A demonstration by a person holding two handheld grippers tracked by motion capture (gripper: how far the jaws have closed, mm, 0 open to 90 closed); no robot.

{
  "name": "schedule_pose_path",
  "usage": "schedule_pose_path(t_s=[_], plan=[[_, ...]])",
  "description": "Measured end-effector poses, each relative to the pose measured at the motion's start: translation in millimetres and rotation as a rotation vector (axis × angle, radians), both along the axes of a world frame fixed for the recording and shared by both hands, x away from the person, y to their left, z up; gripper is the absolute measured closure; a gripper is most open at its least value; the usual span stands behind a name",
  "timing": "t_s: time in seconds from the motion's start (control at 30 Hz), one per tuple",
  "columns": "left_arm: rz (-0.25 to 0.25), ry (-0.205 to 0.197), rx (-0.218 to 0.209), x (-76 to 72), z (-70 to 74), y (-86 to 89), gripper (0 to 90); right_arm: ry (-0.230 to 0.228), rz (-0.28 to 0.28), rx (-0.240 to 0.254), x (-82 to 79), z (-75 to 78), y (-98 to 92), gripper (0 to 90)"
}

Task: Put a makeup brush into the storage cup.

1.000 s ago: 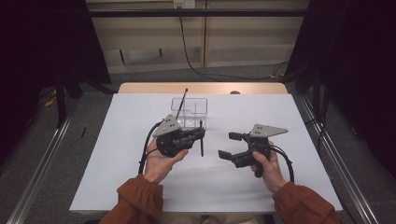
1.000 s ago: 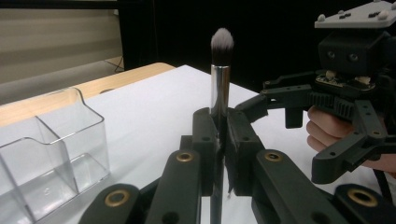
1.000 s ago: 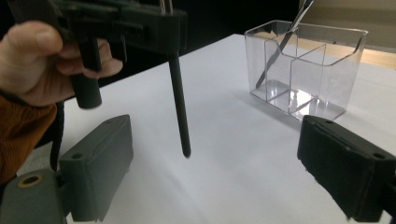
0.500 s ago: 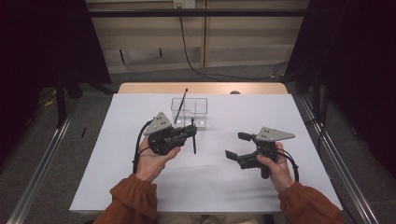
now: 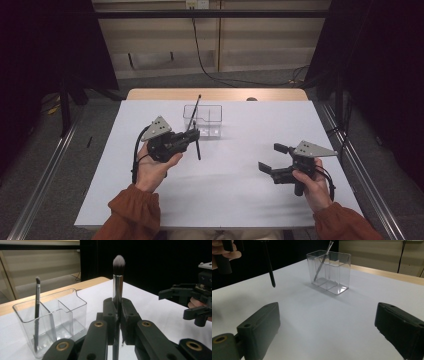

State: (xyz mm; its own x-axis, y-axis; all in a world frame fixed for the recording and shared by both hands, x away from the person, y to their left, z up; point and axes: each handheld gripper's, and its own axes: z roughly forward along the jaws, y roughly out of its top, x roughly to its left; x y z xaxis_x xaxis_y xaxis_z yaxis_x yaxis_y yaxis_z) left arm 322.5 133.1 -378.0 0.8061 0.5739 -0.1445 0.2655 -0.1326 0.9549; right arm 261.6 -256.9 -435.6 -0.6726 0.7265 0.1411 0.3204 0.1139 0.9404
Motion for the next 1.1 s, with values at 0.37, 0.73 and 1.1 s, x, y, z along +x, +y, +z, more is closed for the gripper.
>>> schedule_pose_path(t_s=[0.37, 0.73, 1.1], plan=[[0.028, -0.001, 0.004, 4.6, 3.3, 11.8, 83.8, -0.011, -0.031, -0.002, -14.3, -0.2, -16.5, 5.0], [0.052, -0.003, 0.005, 12.0, 7.0, 22.2, 83.9, -0.013, -0.047, 0.019, -27.3, 0.0, -32.3, 3.9], [0.076, -0.011, 0.016, 23.3, 17.7, 28.6, 83.8, -0.011, -0.077, 0.019, -35.2, -3.3, -40.1, 4.9]])
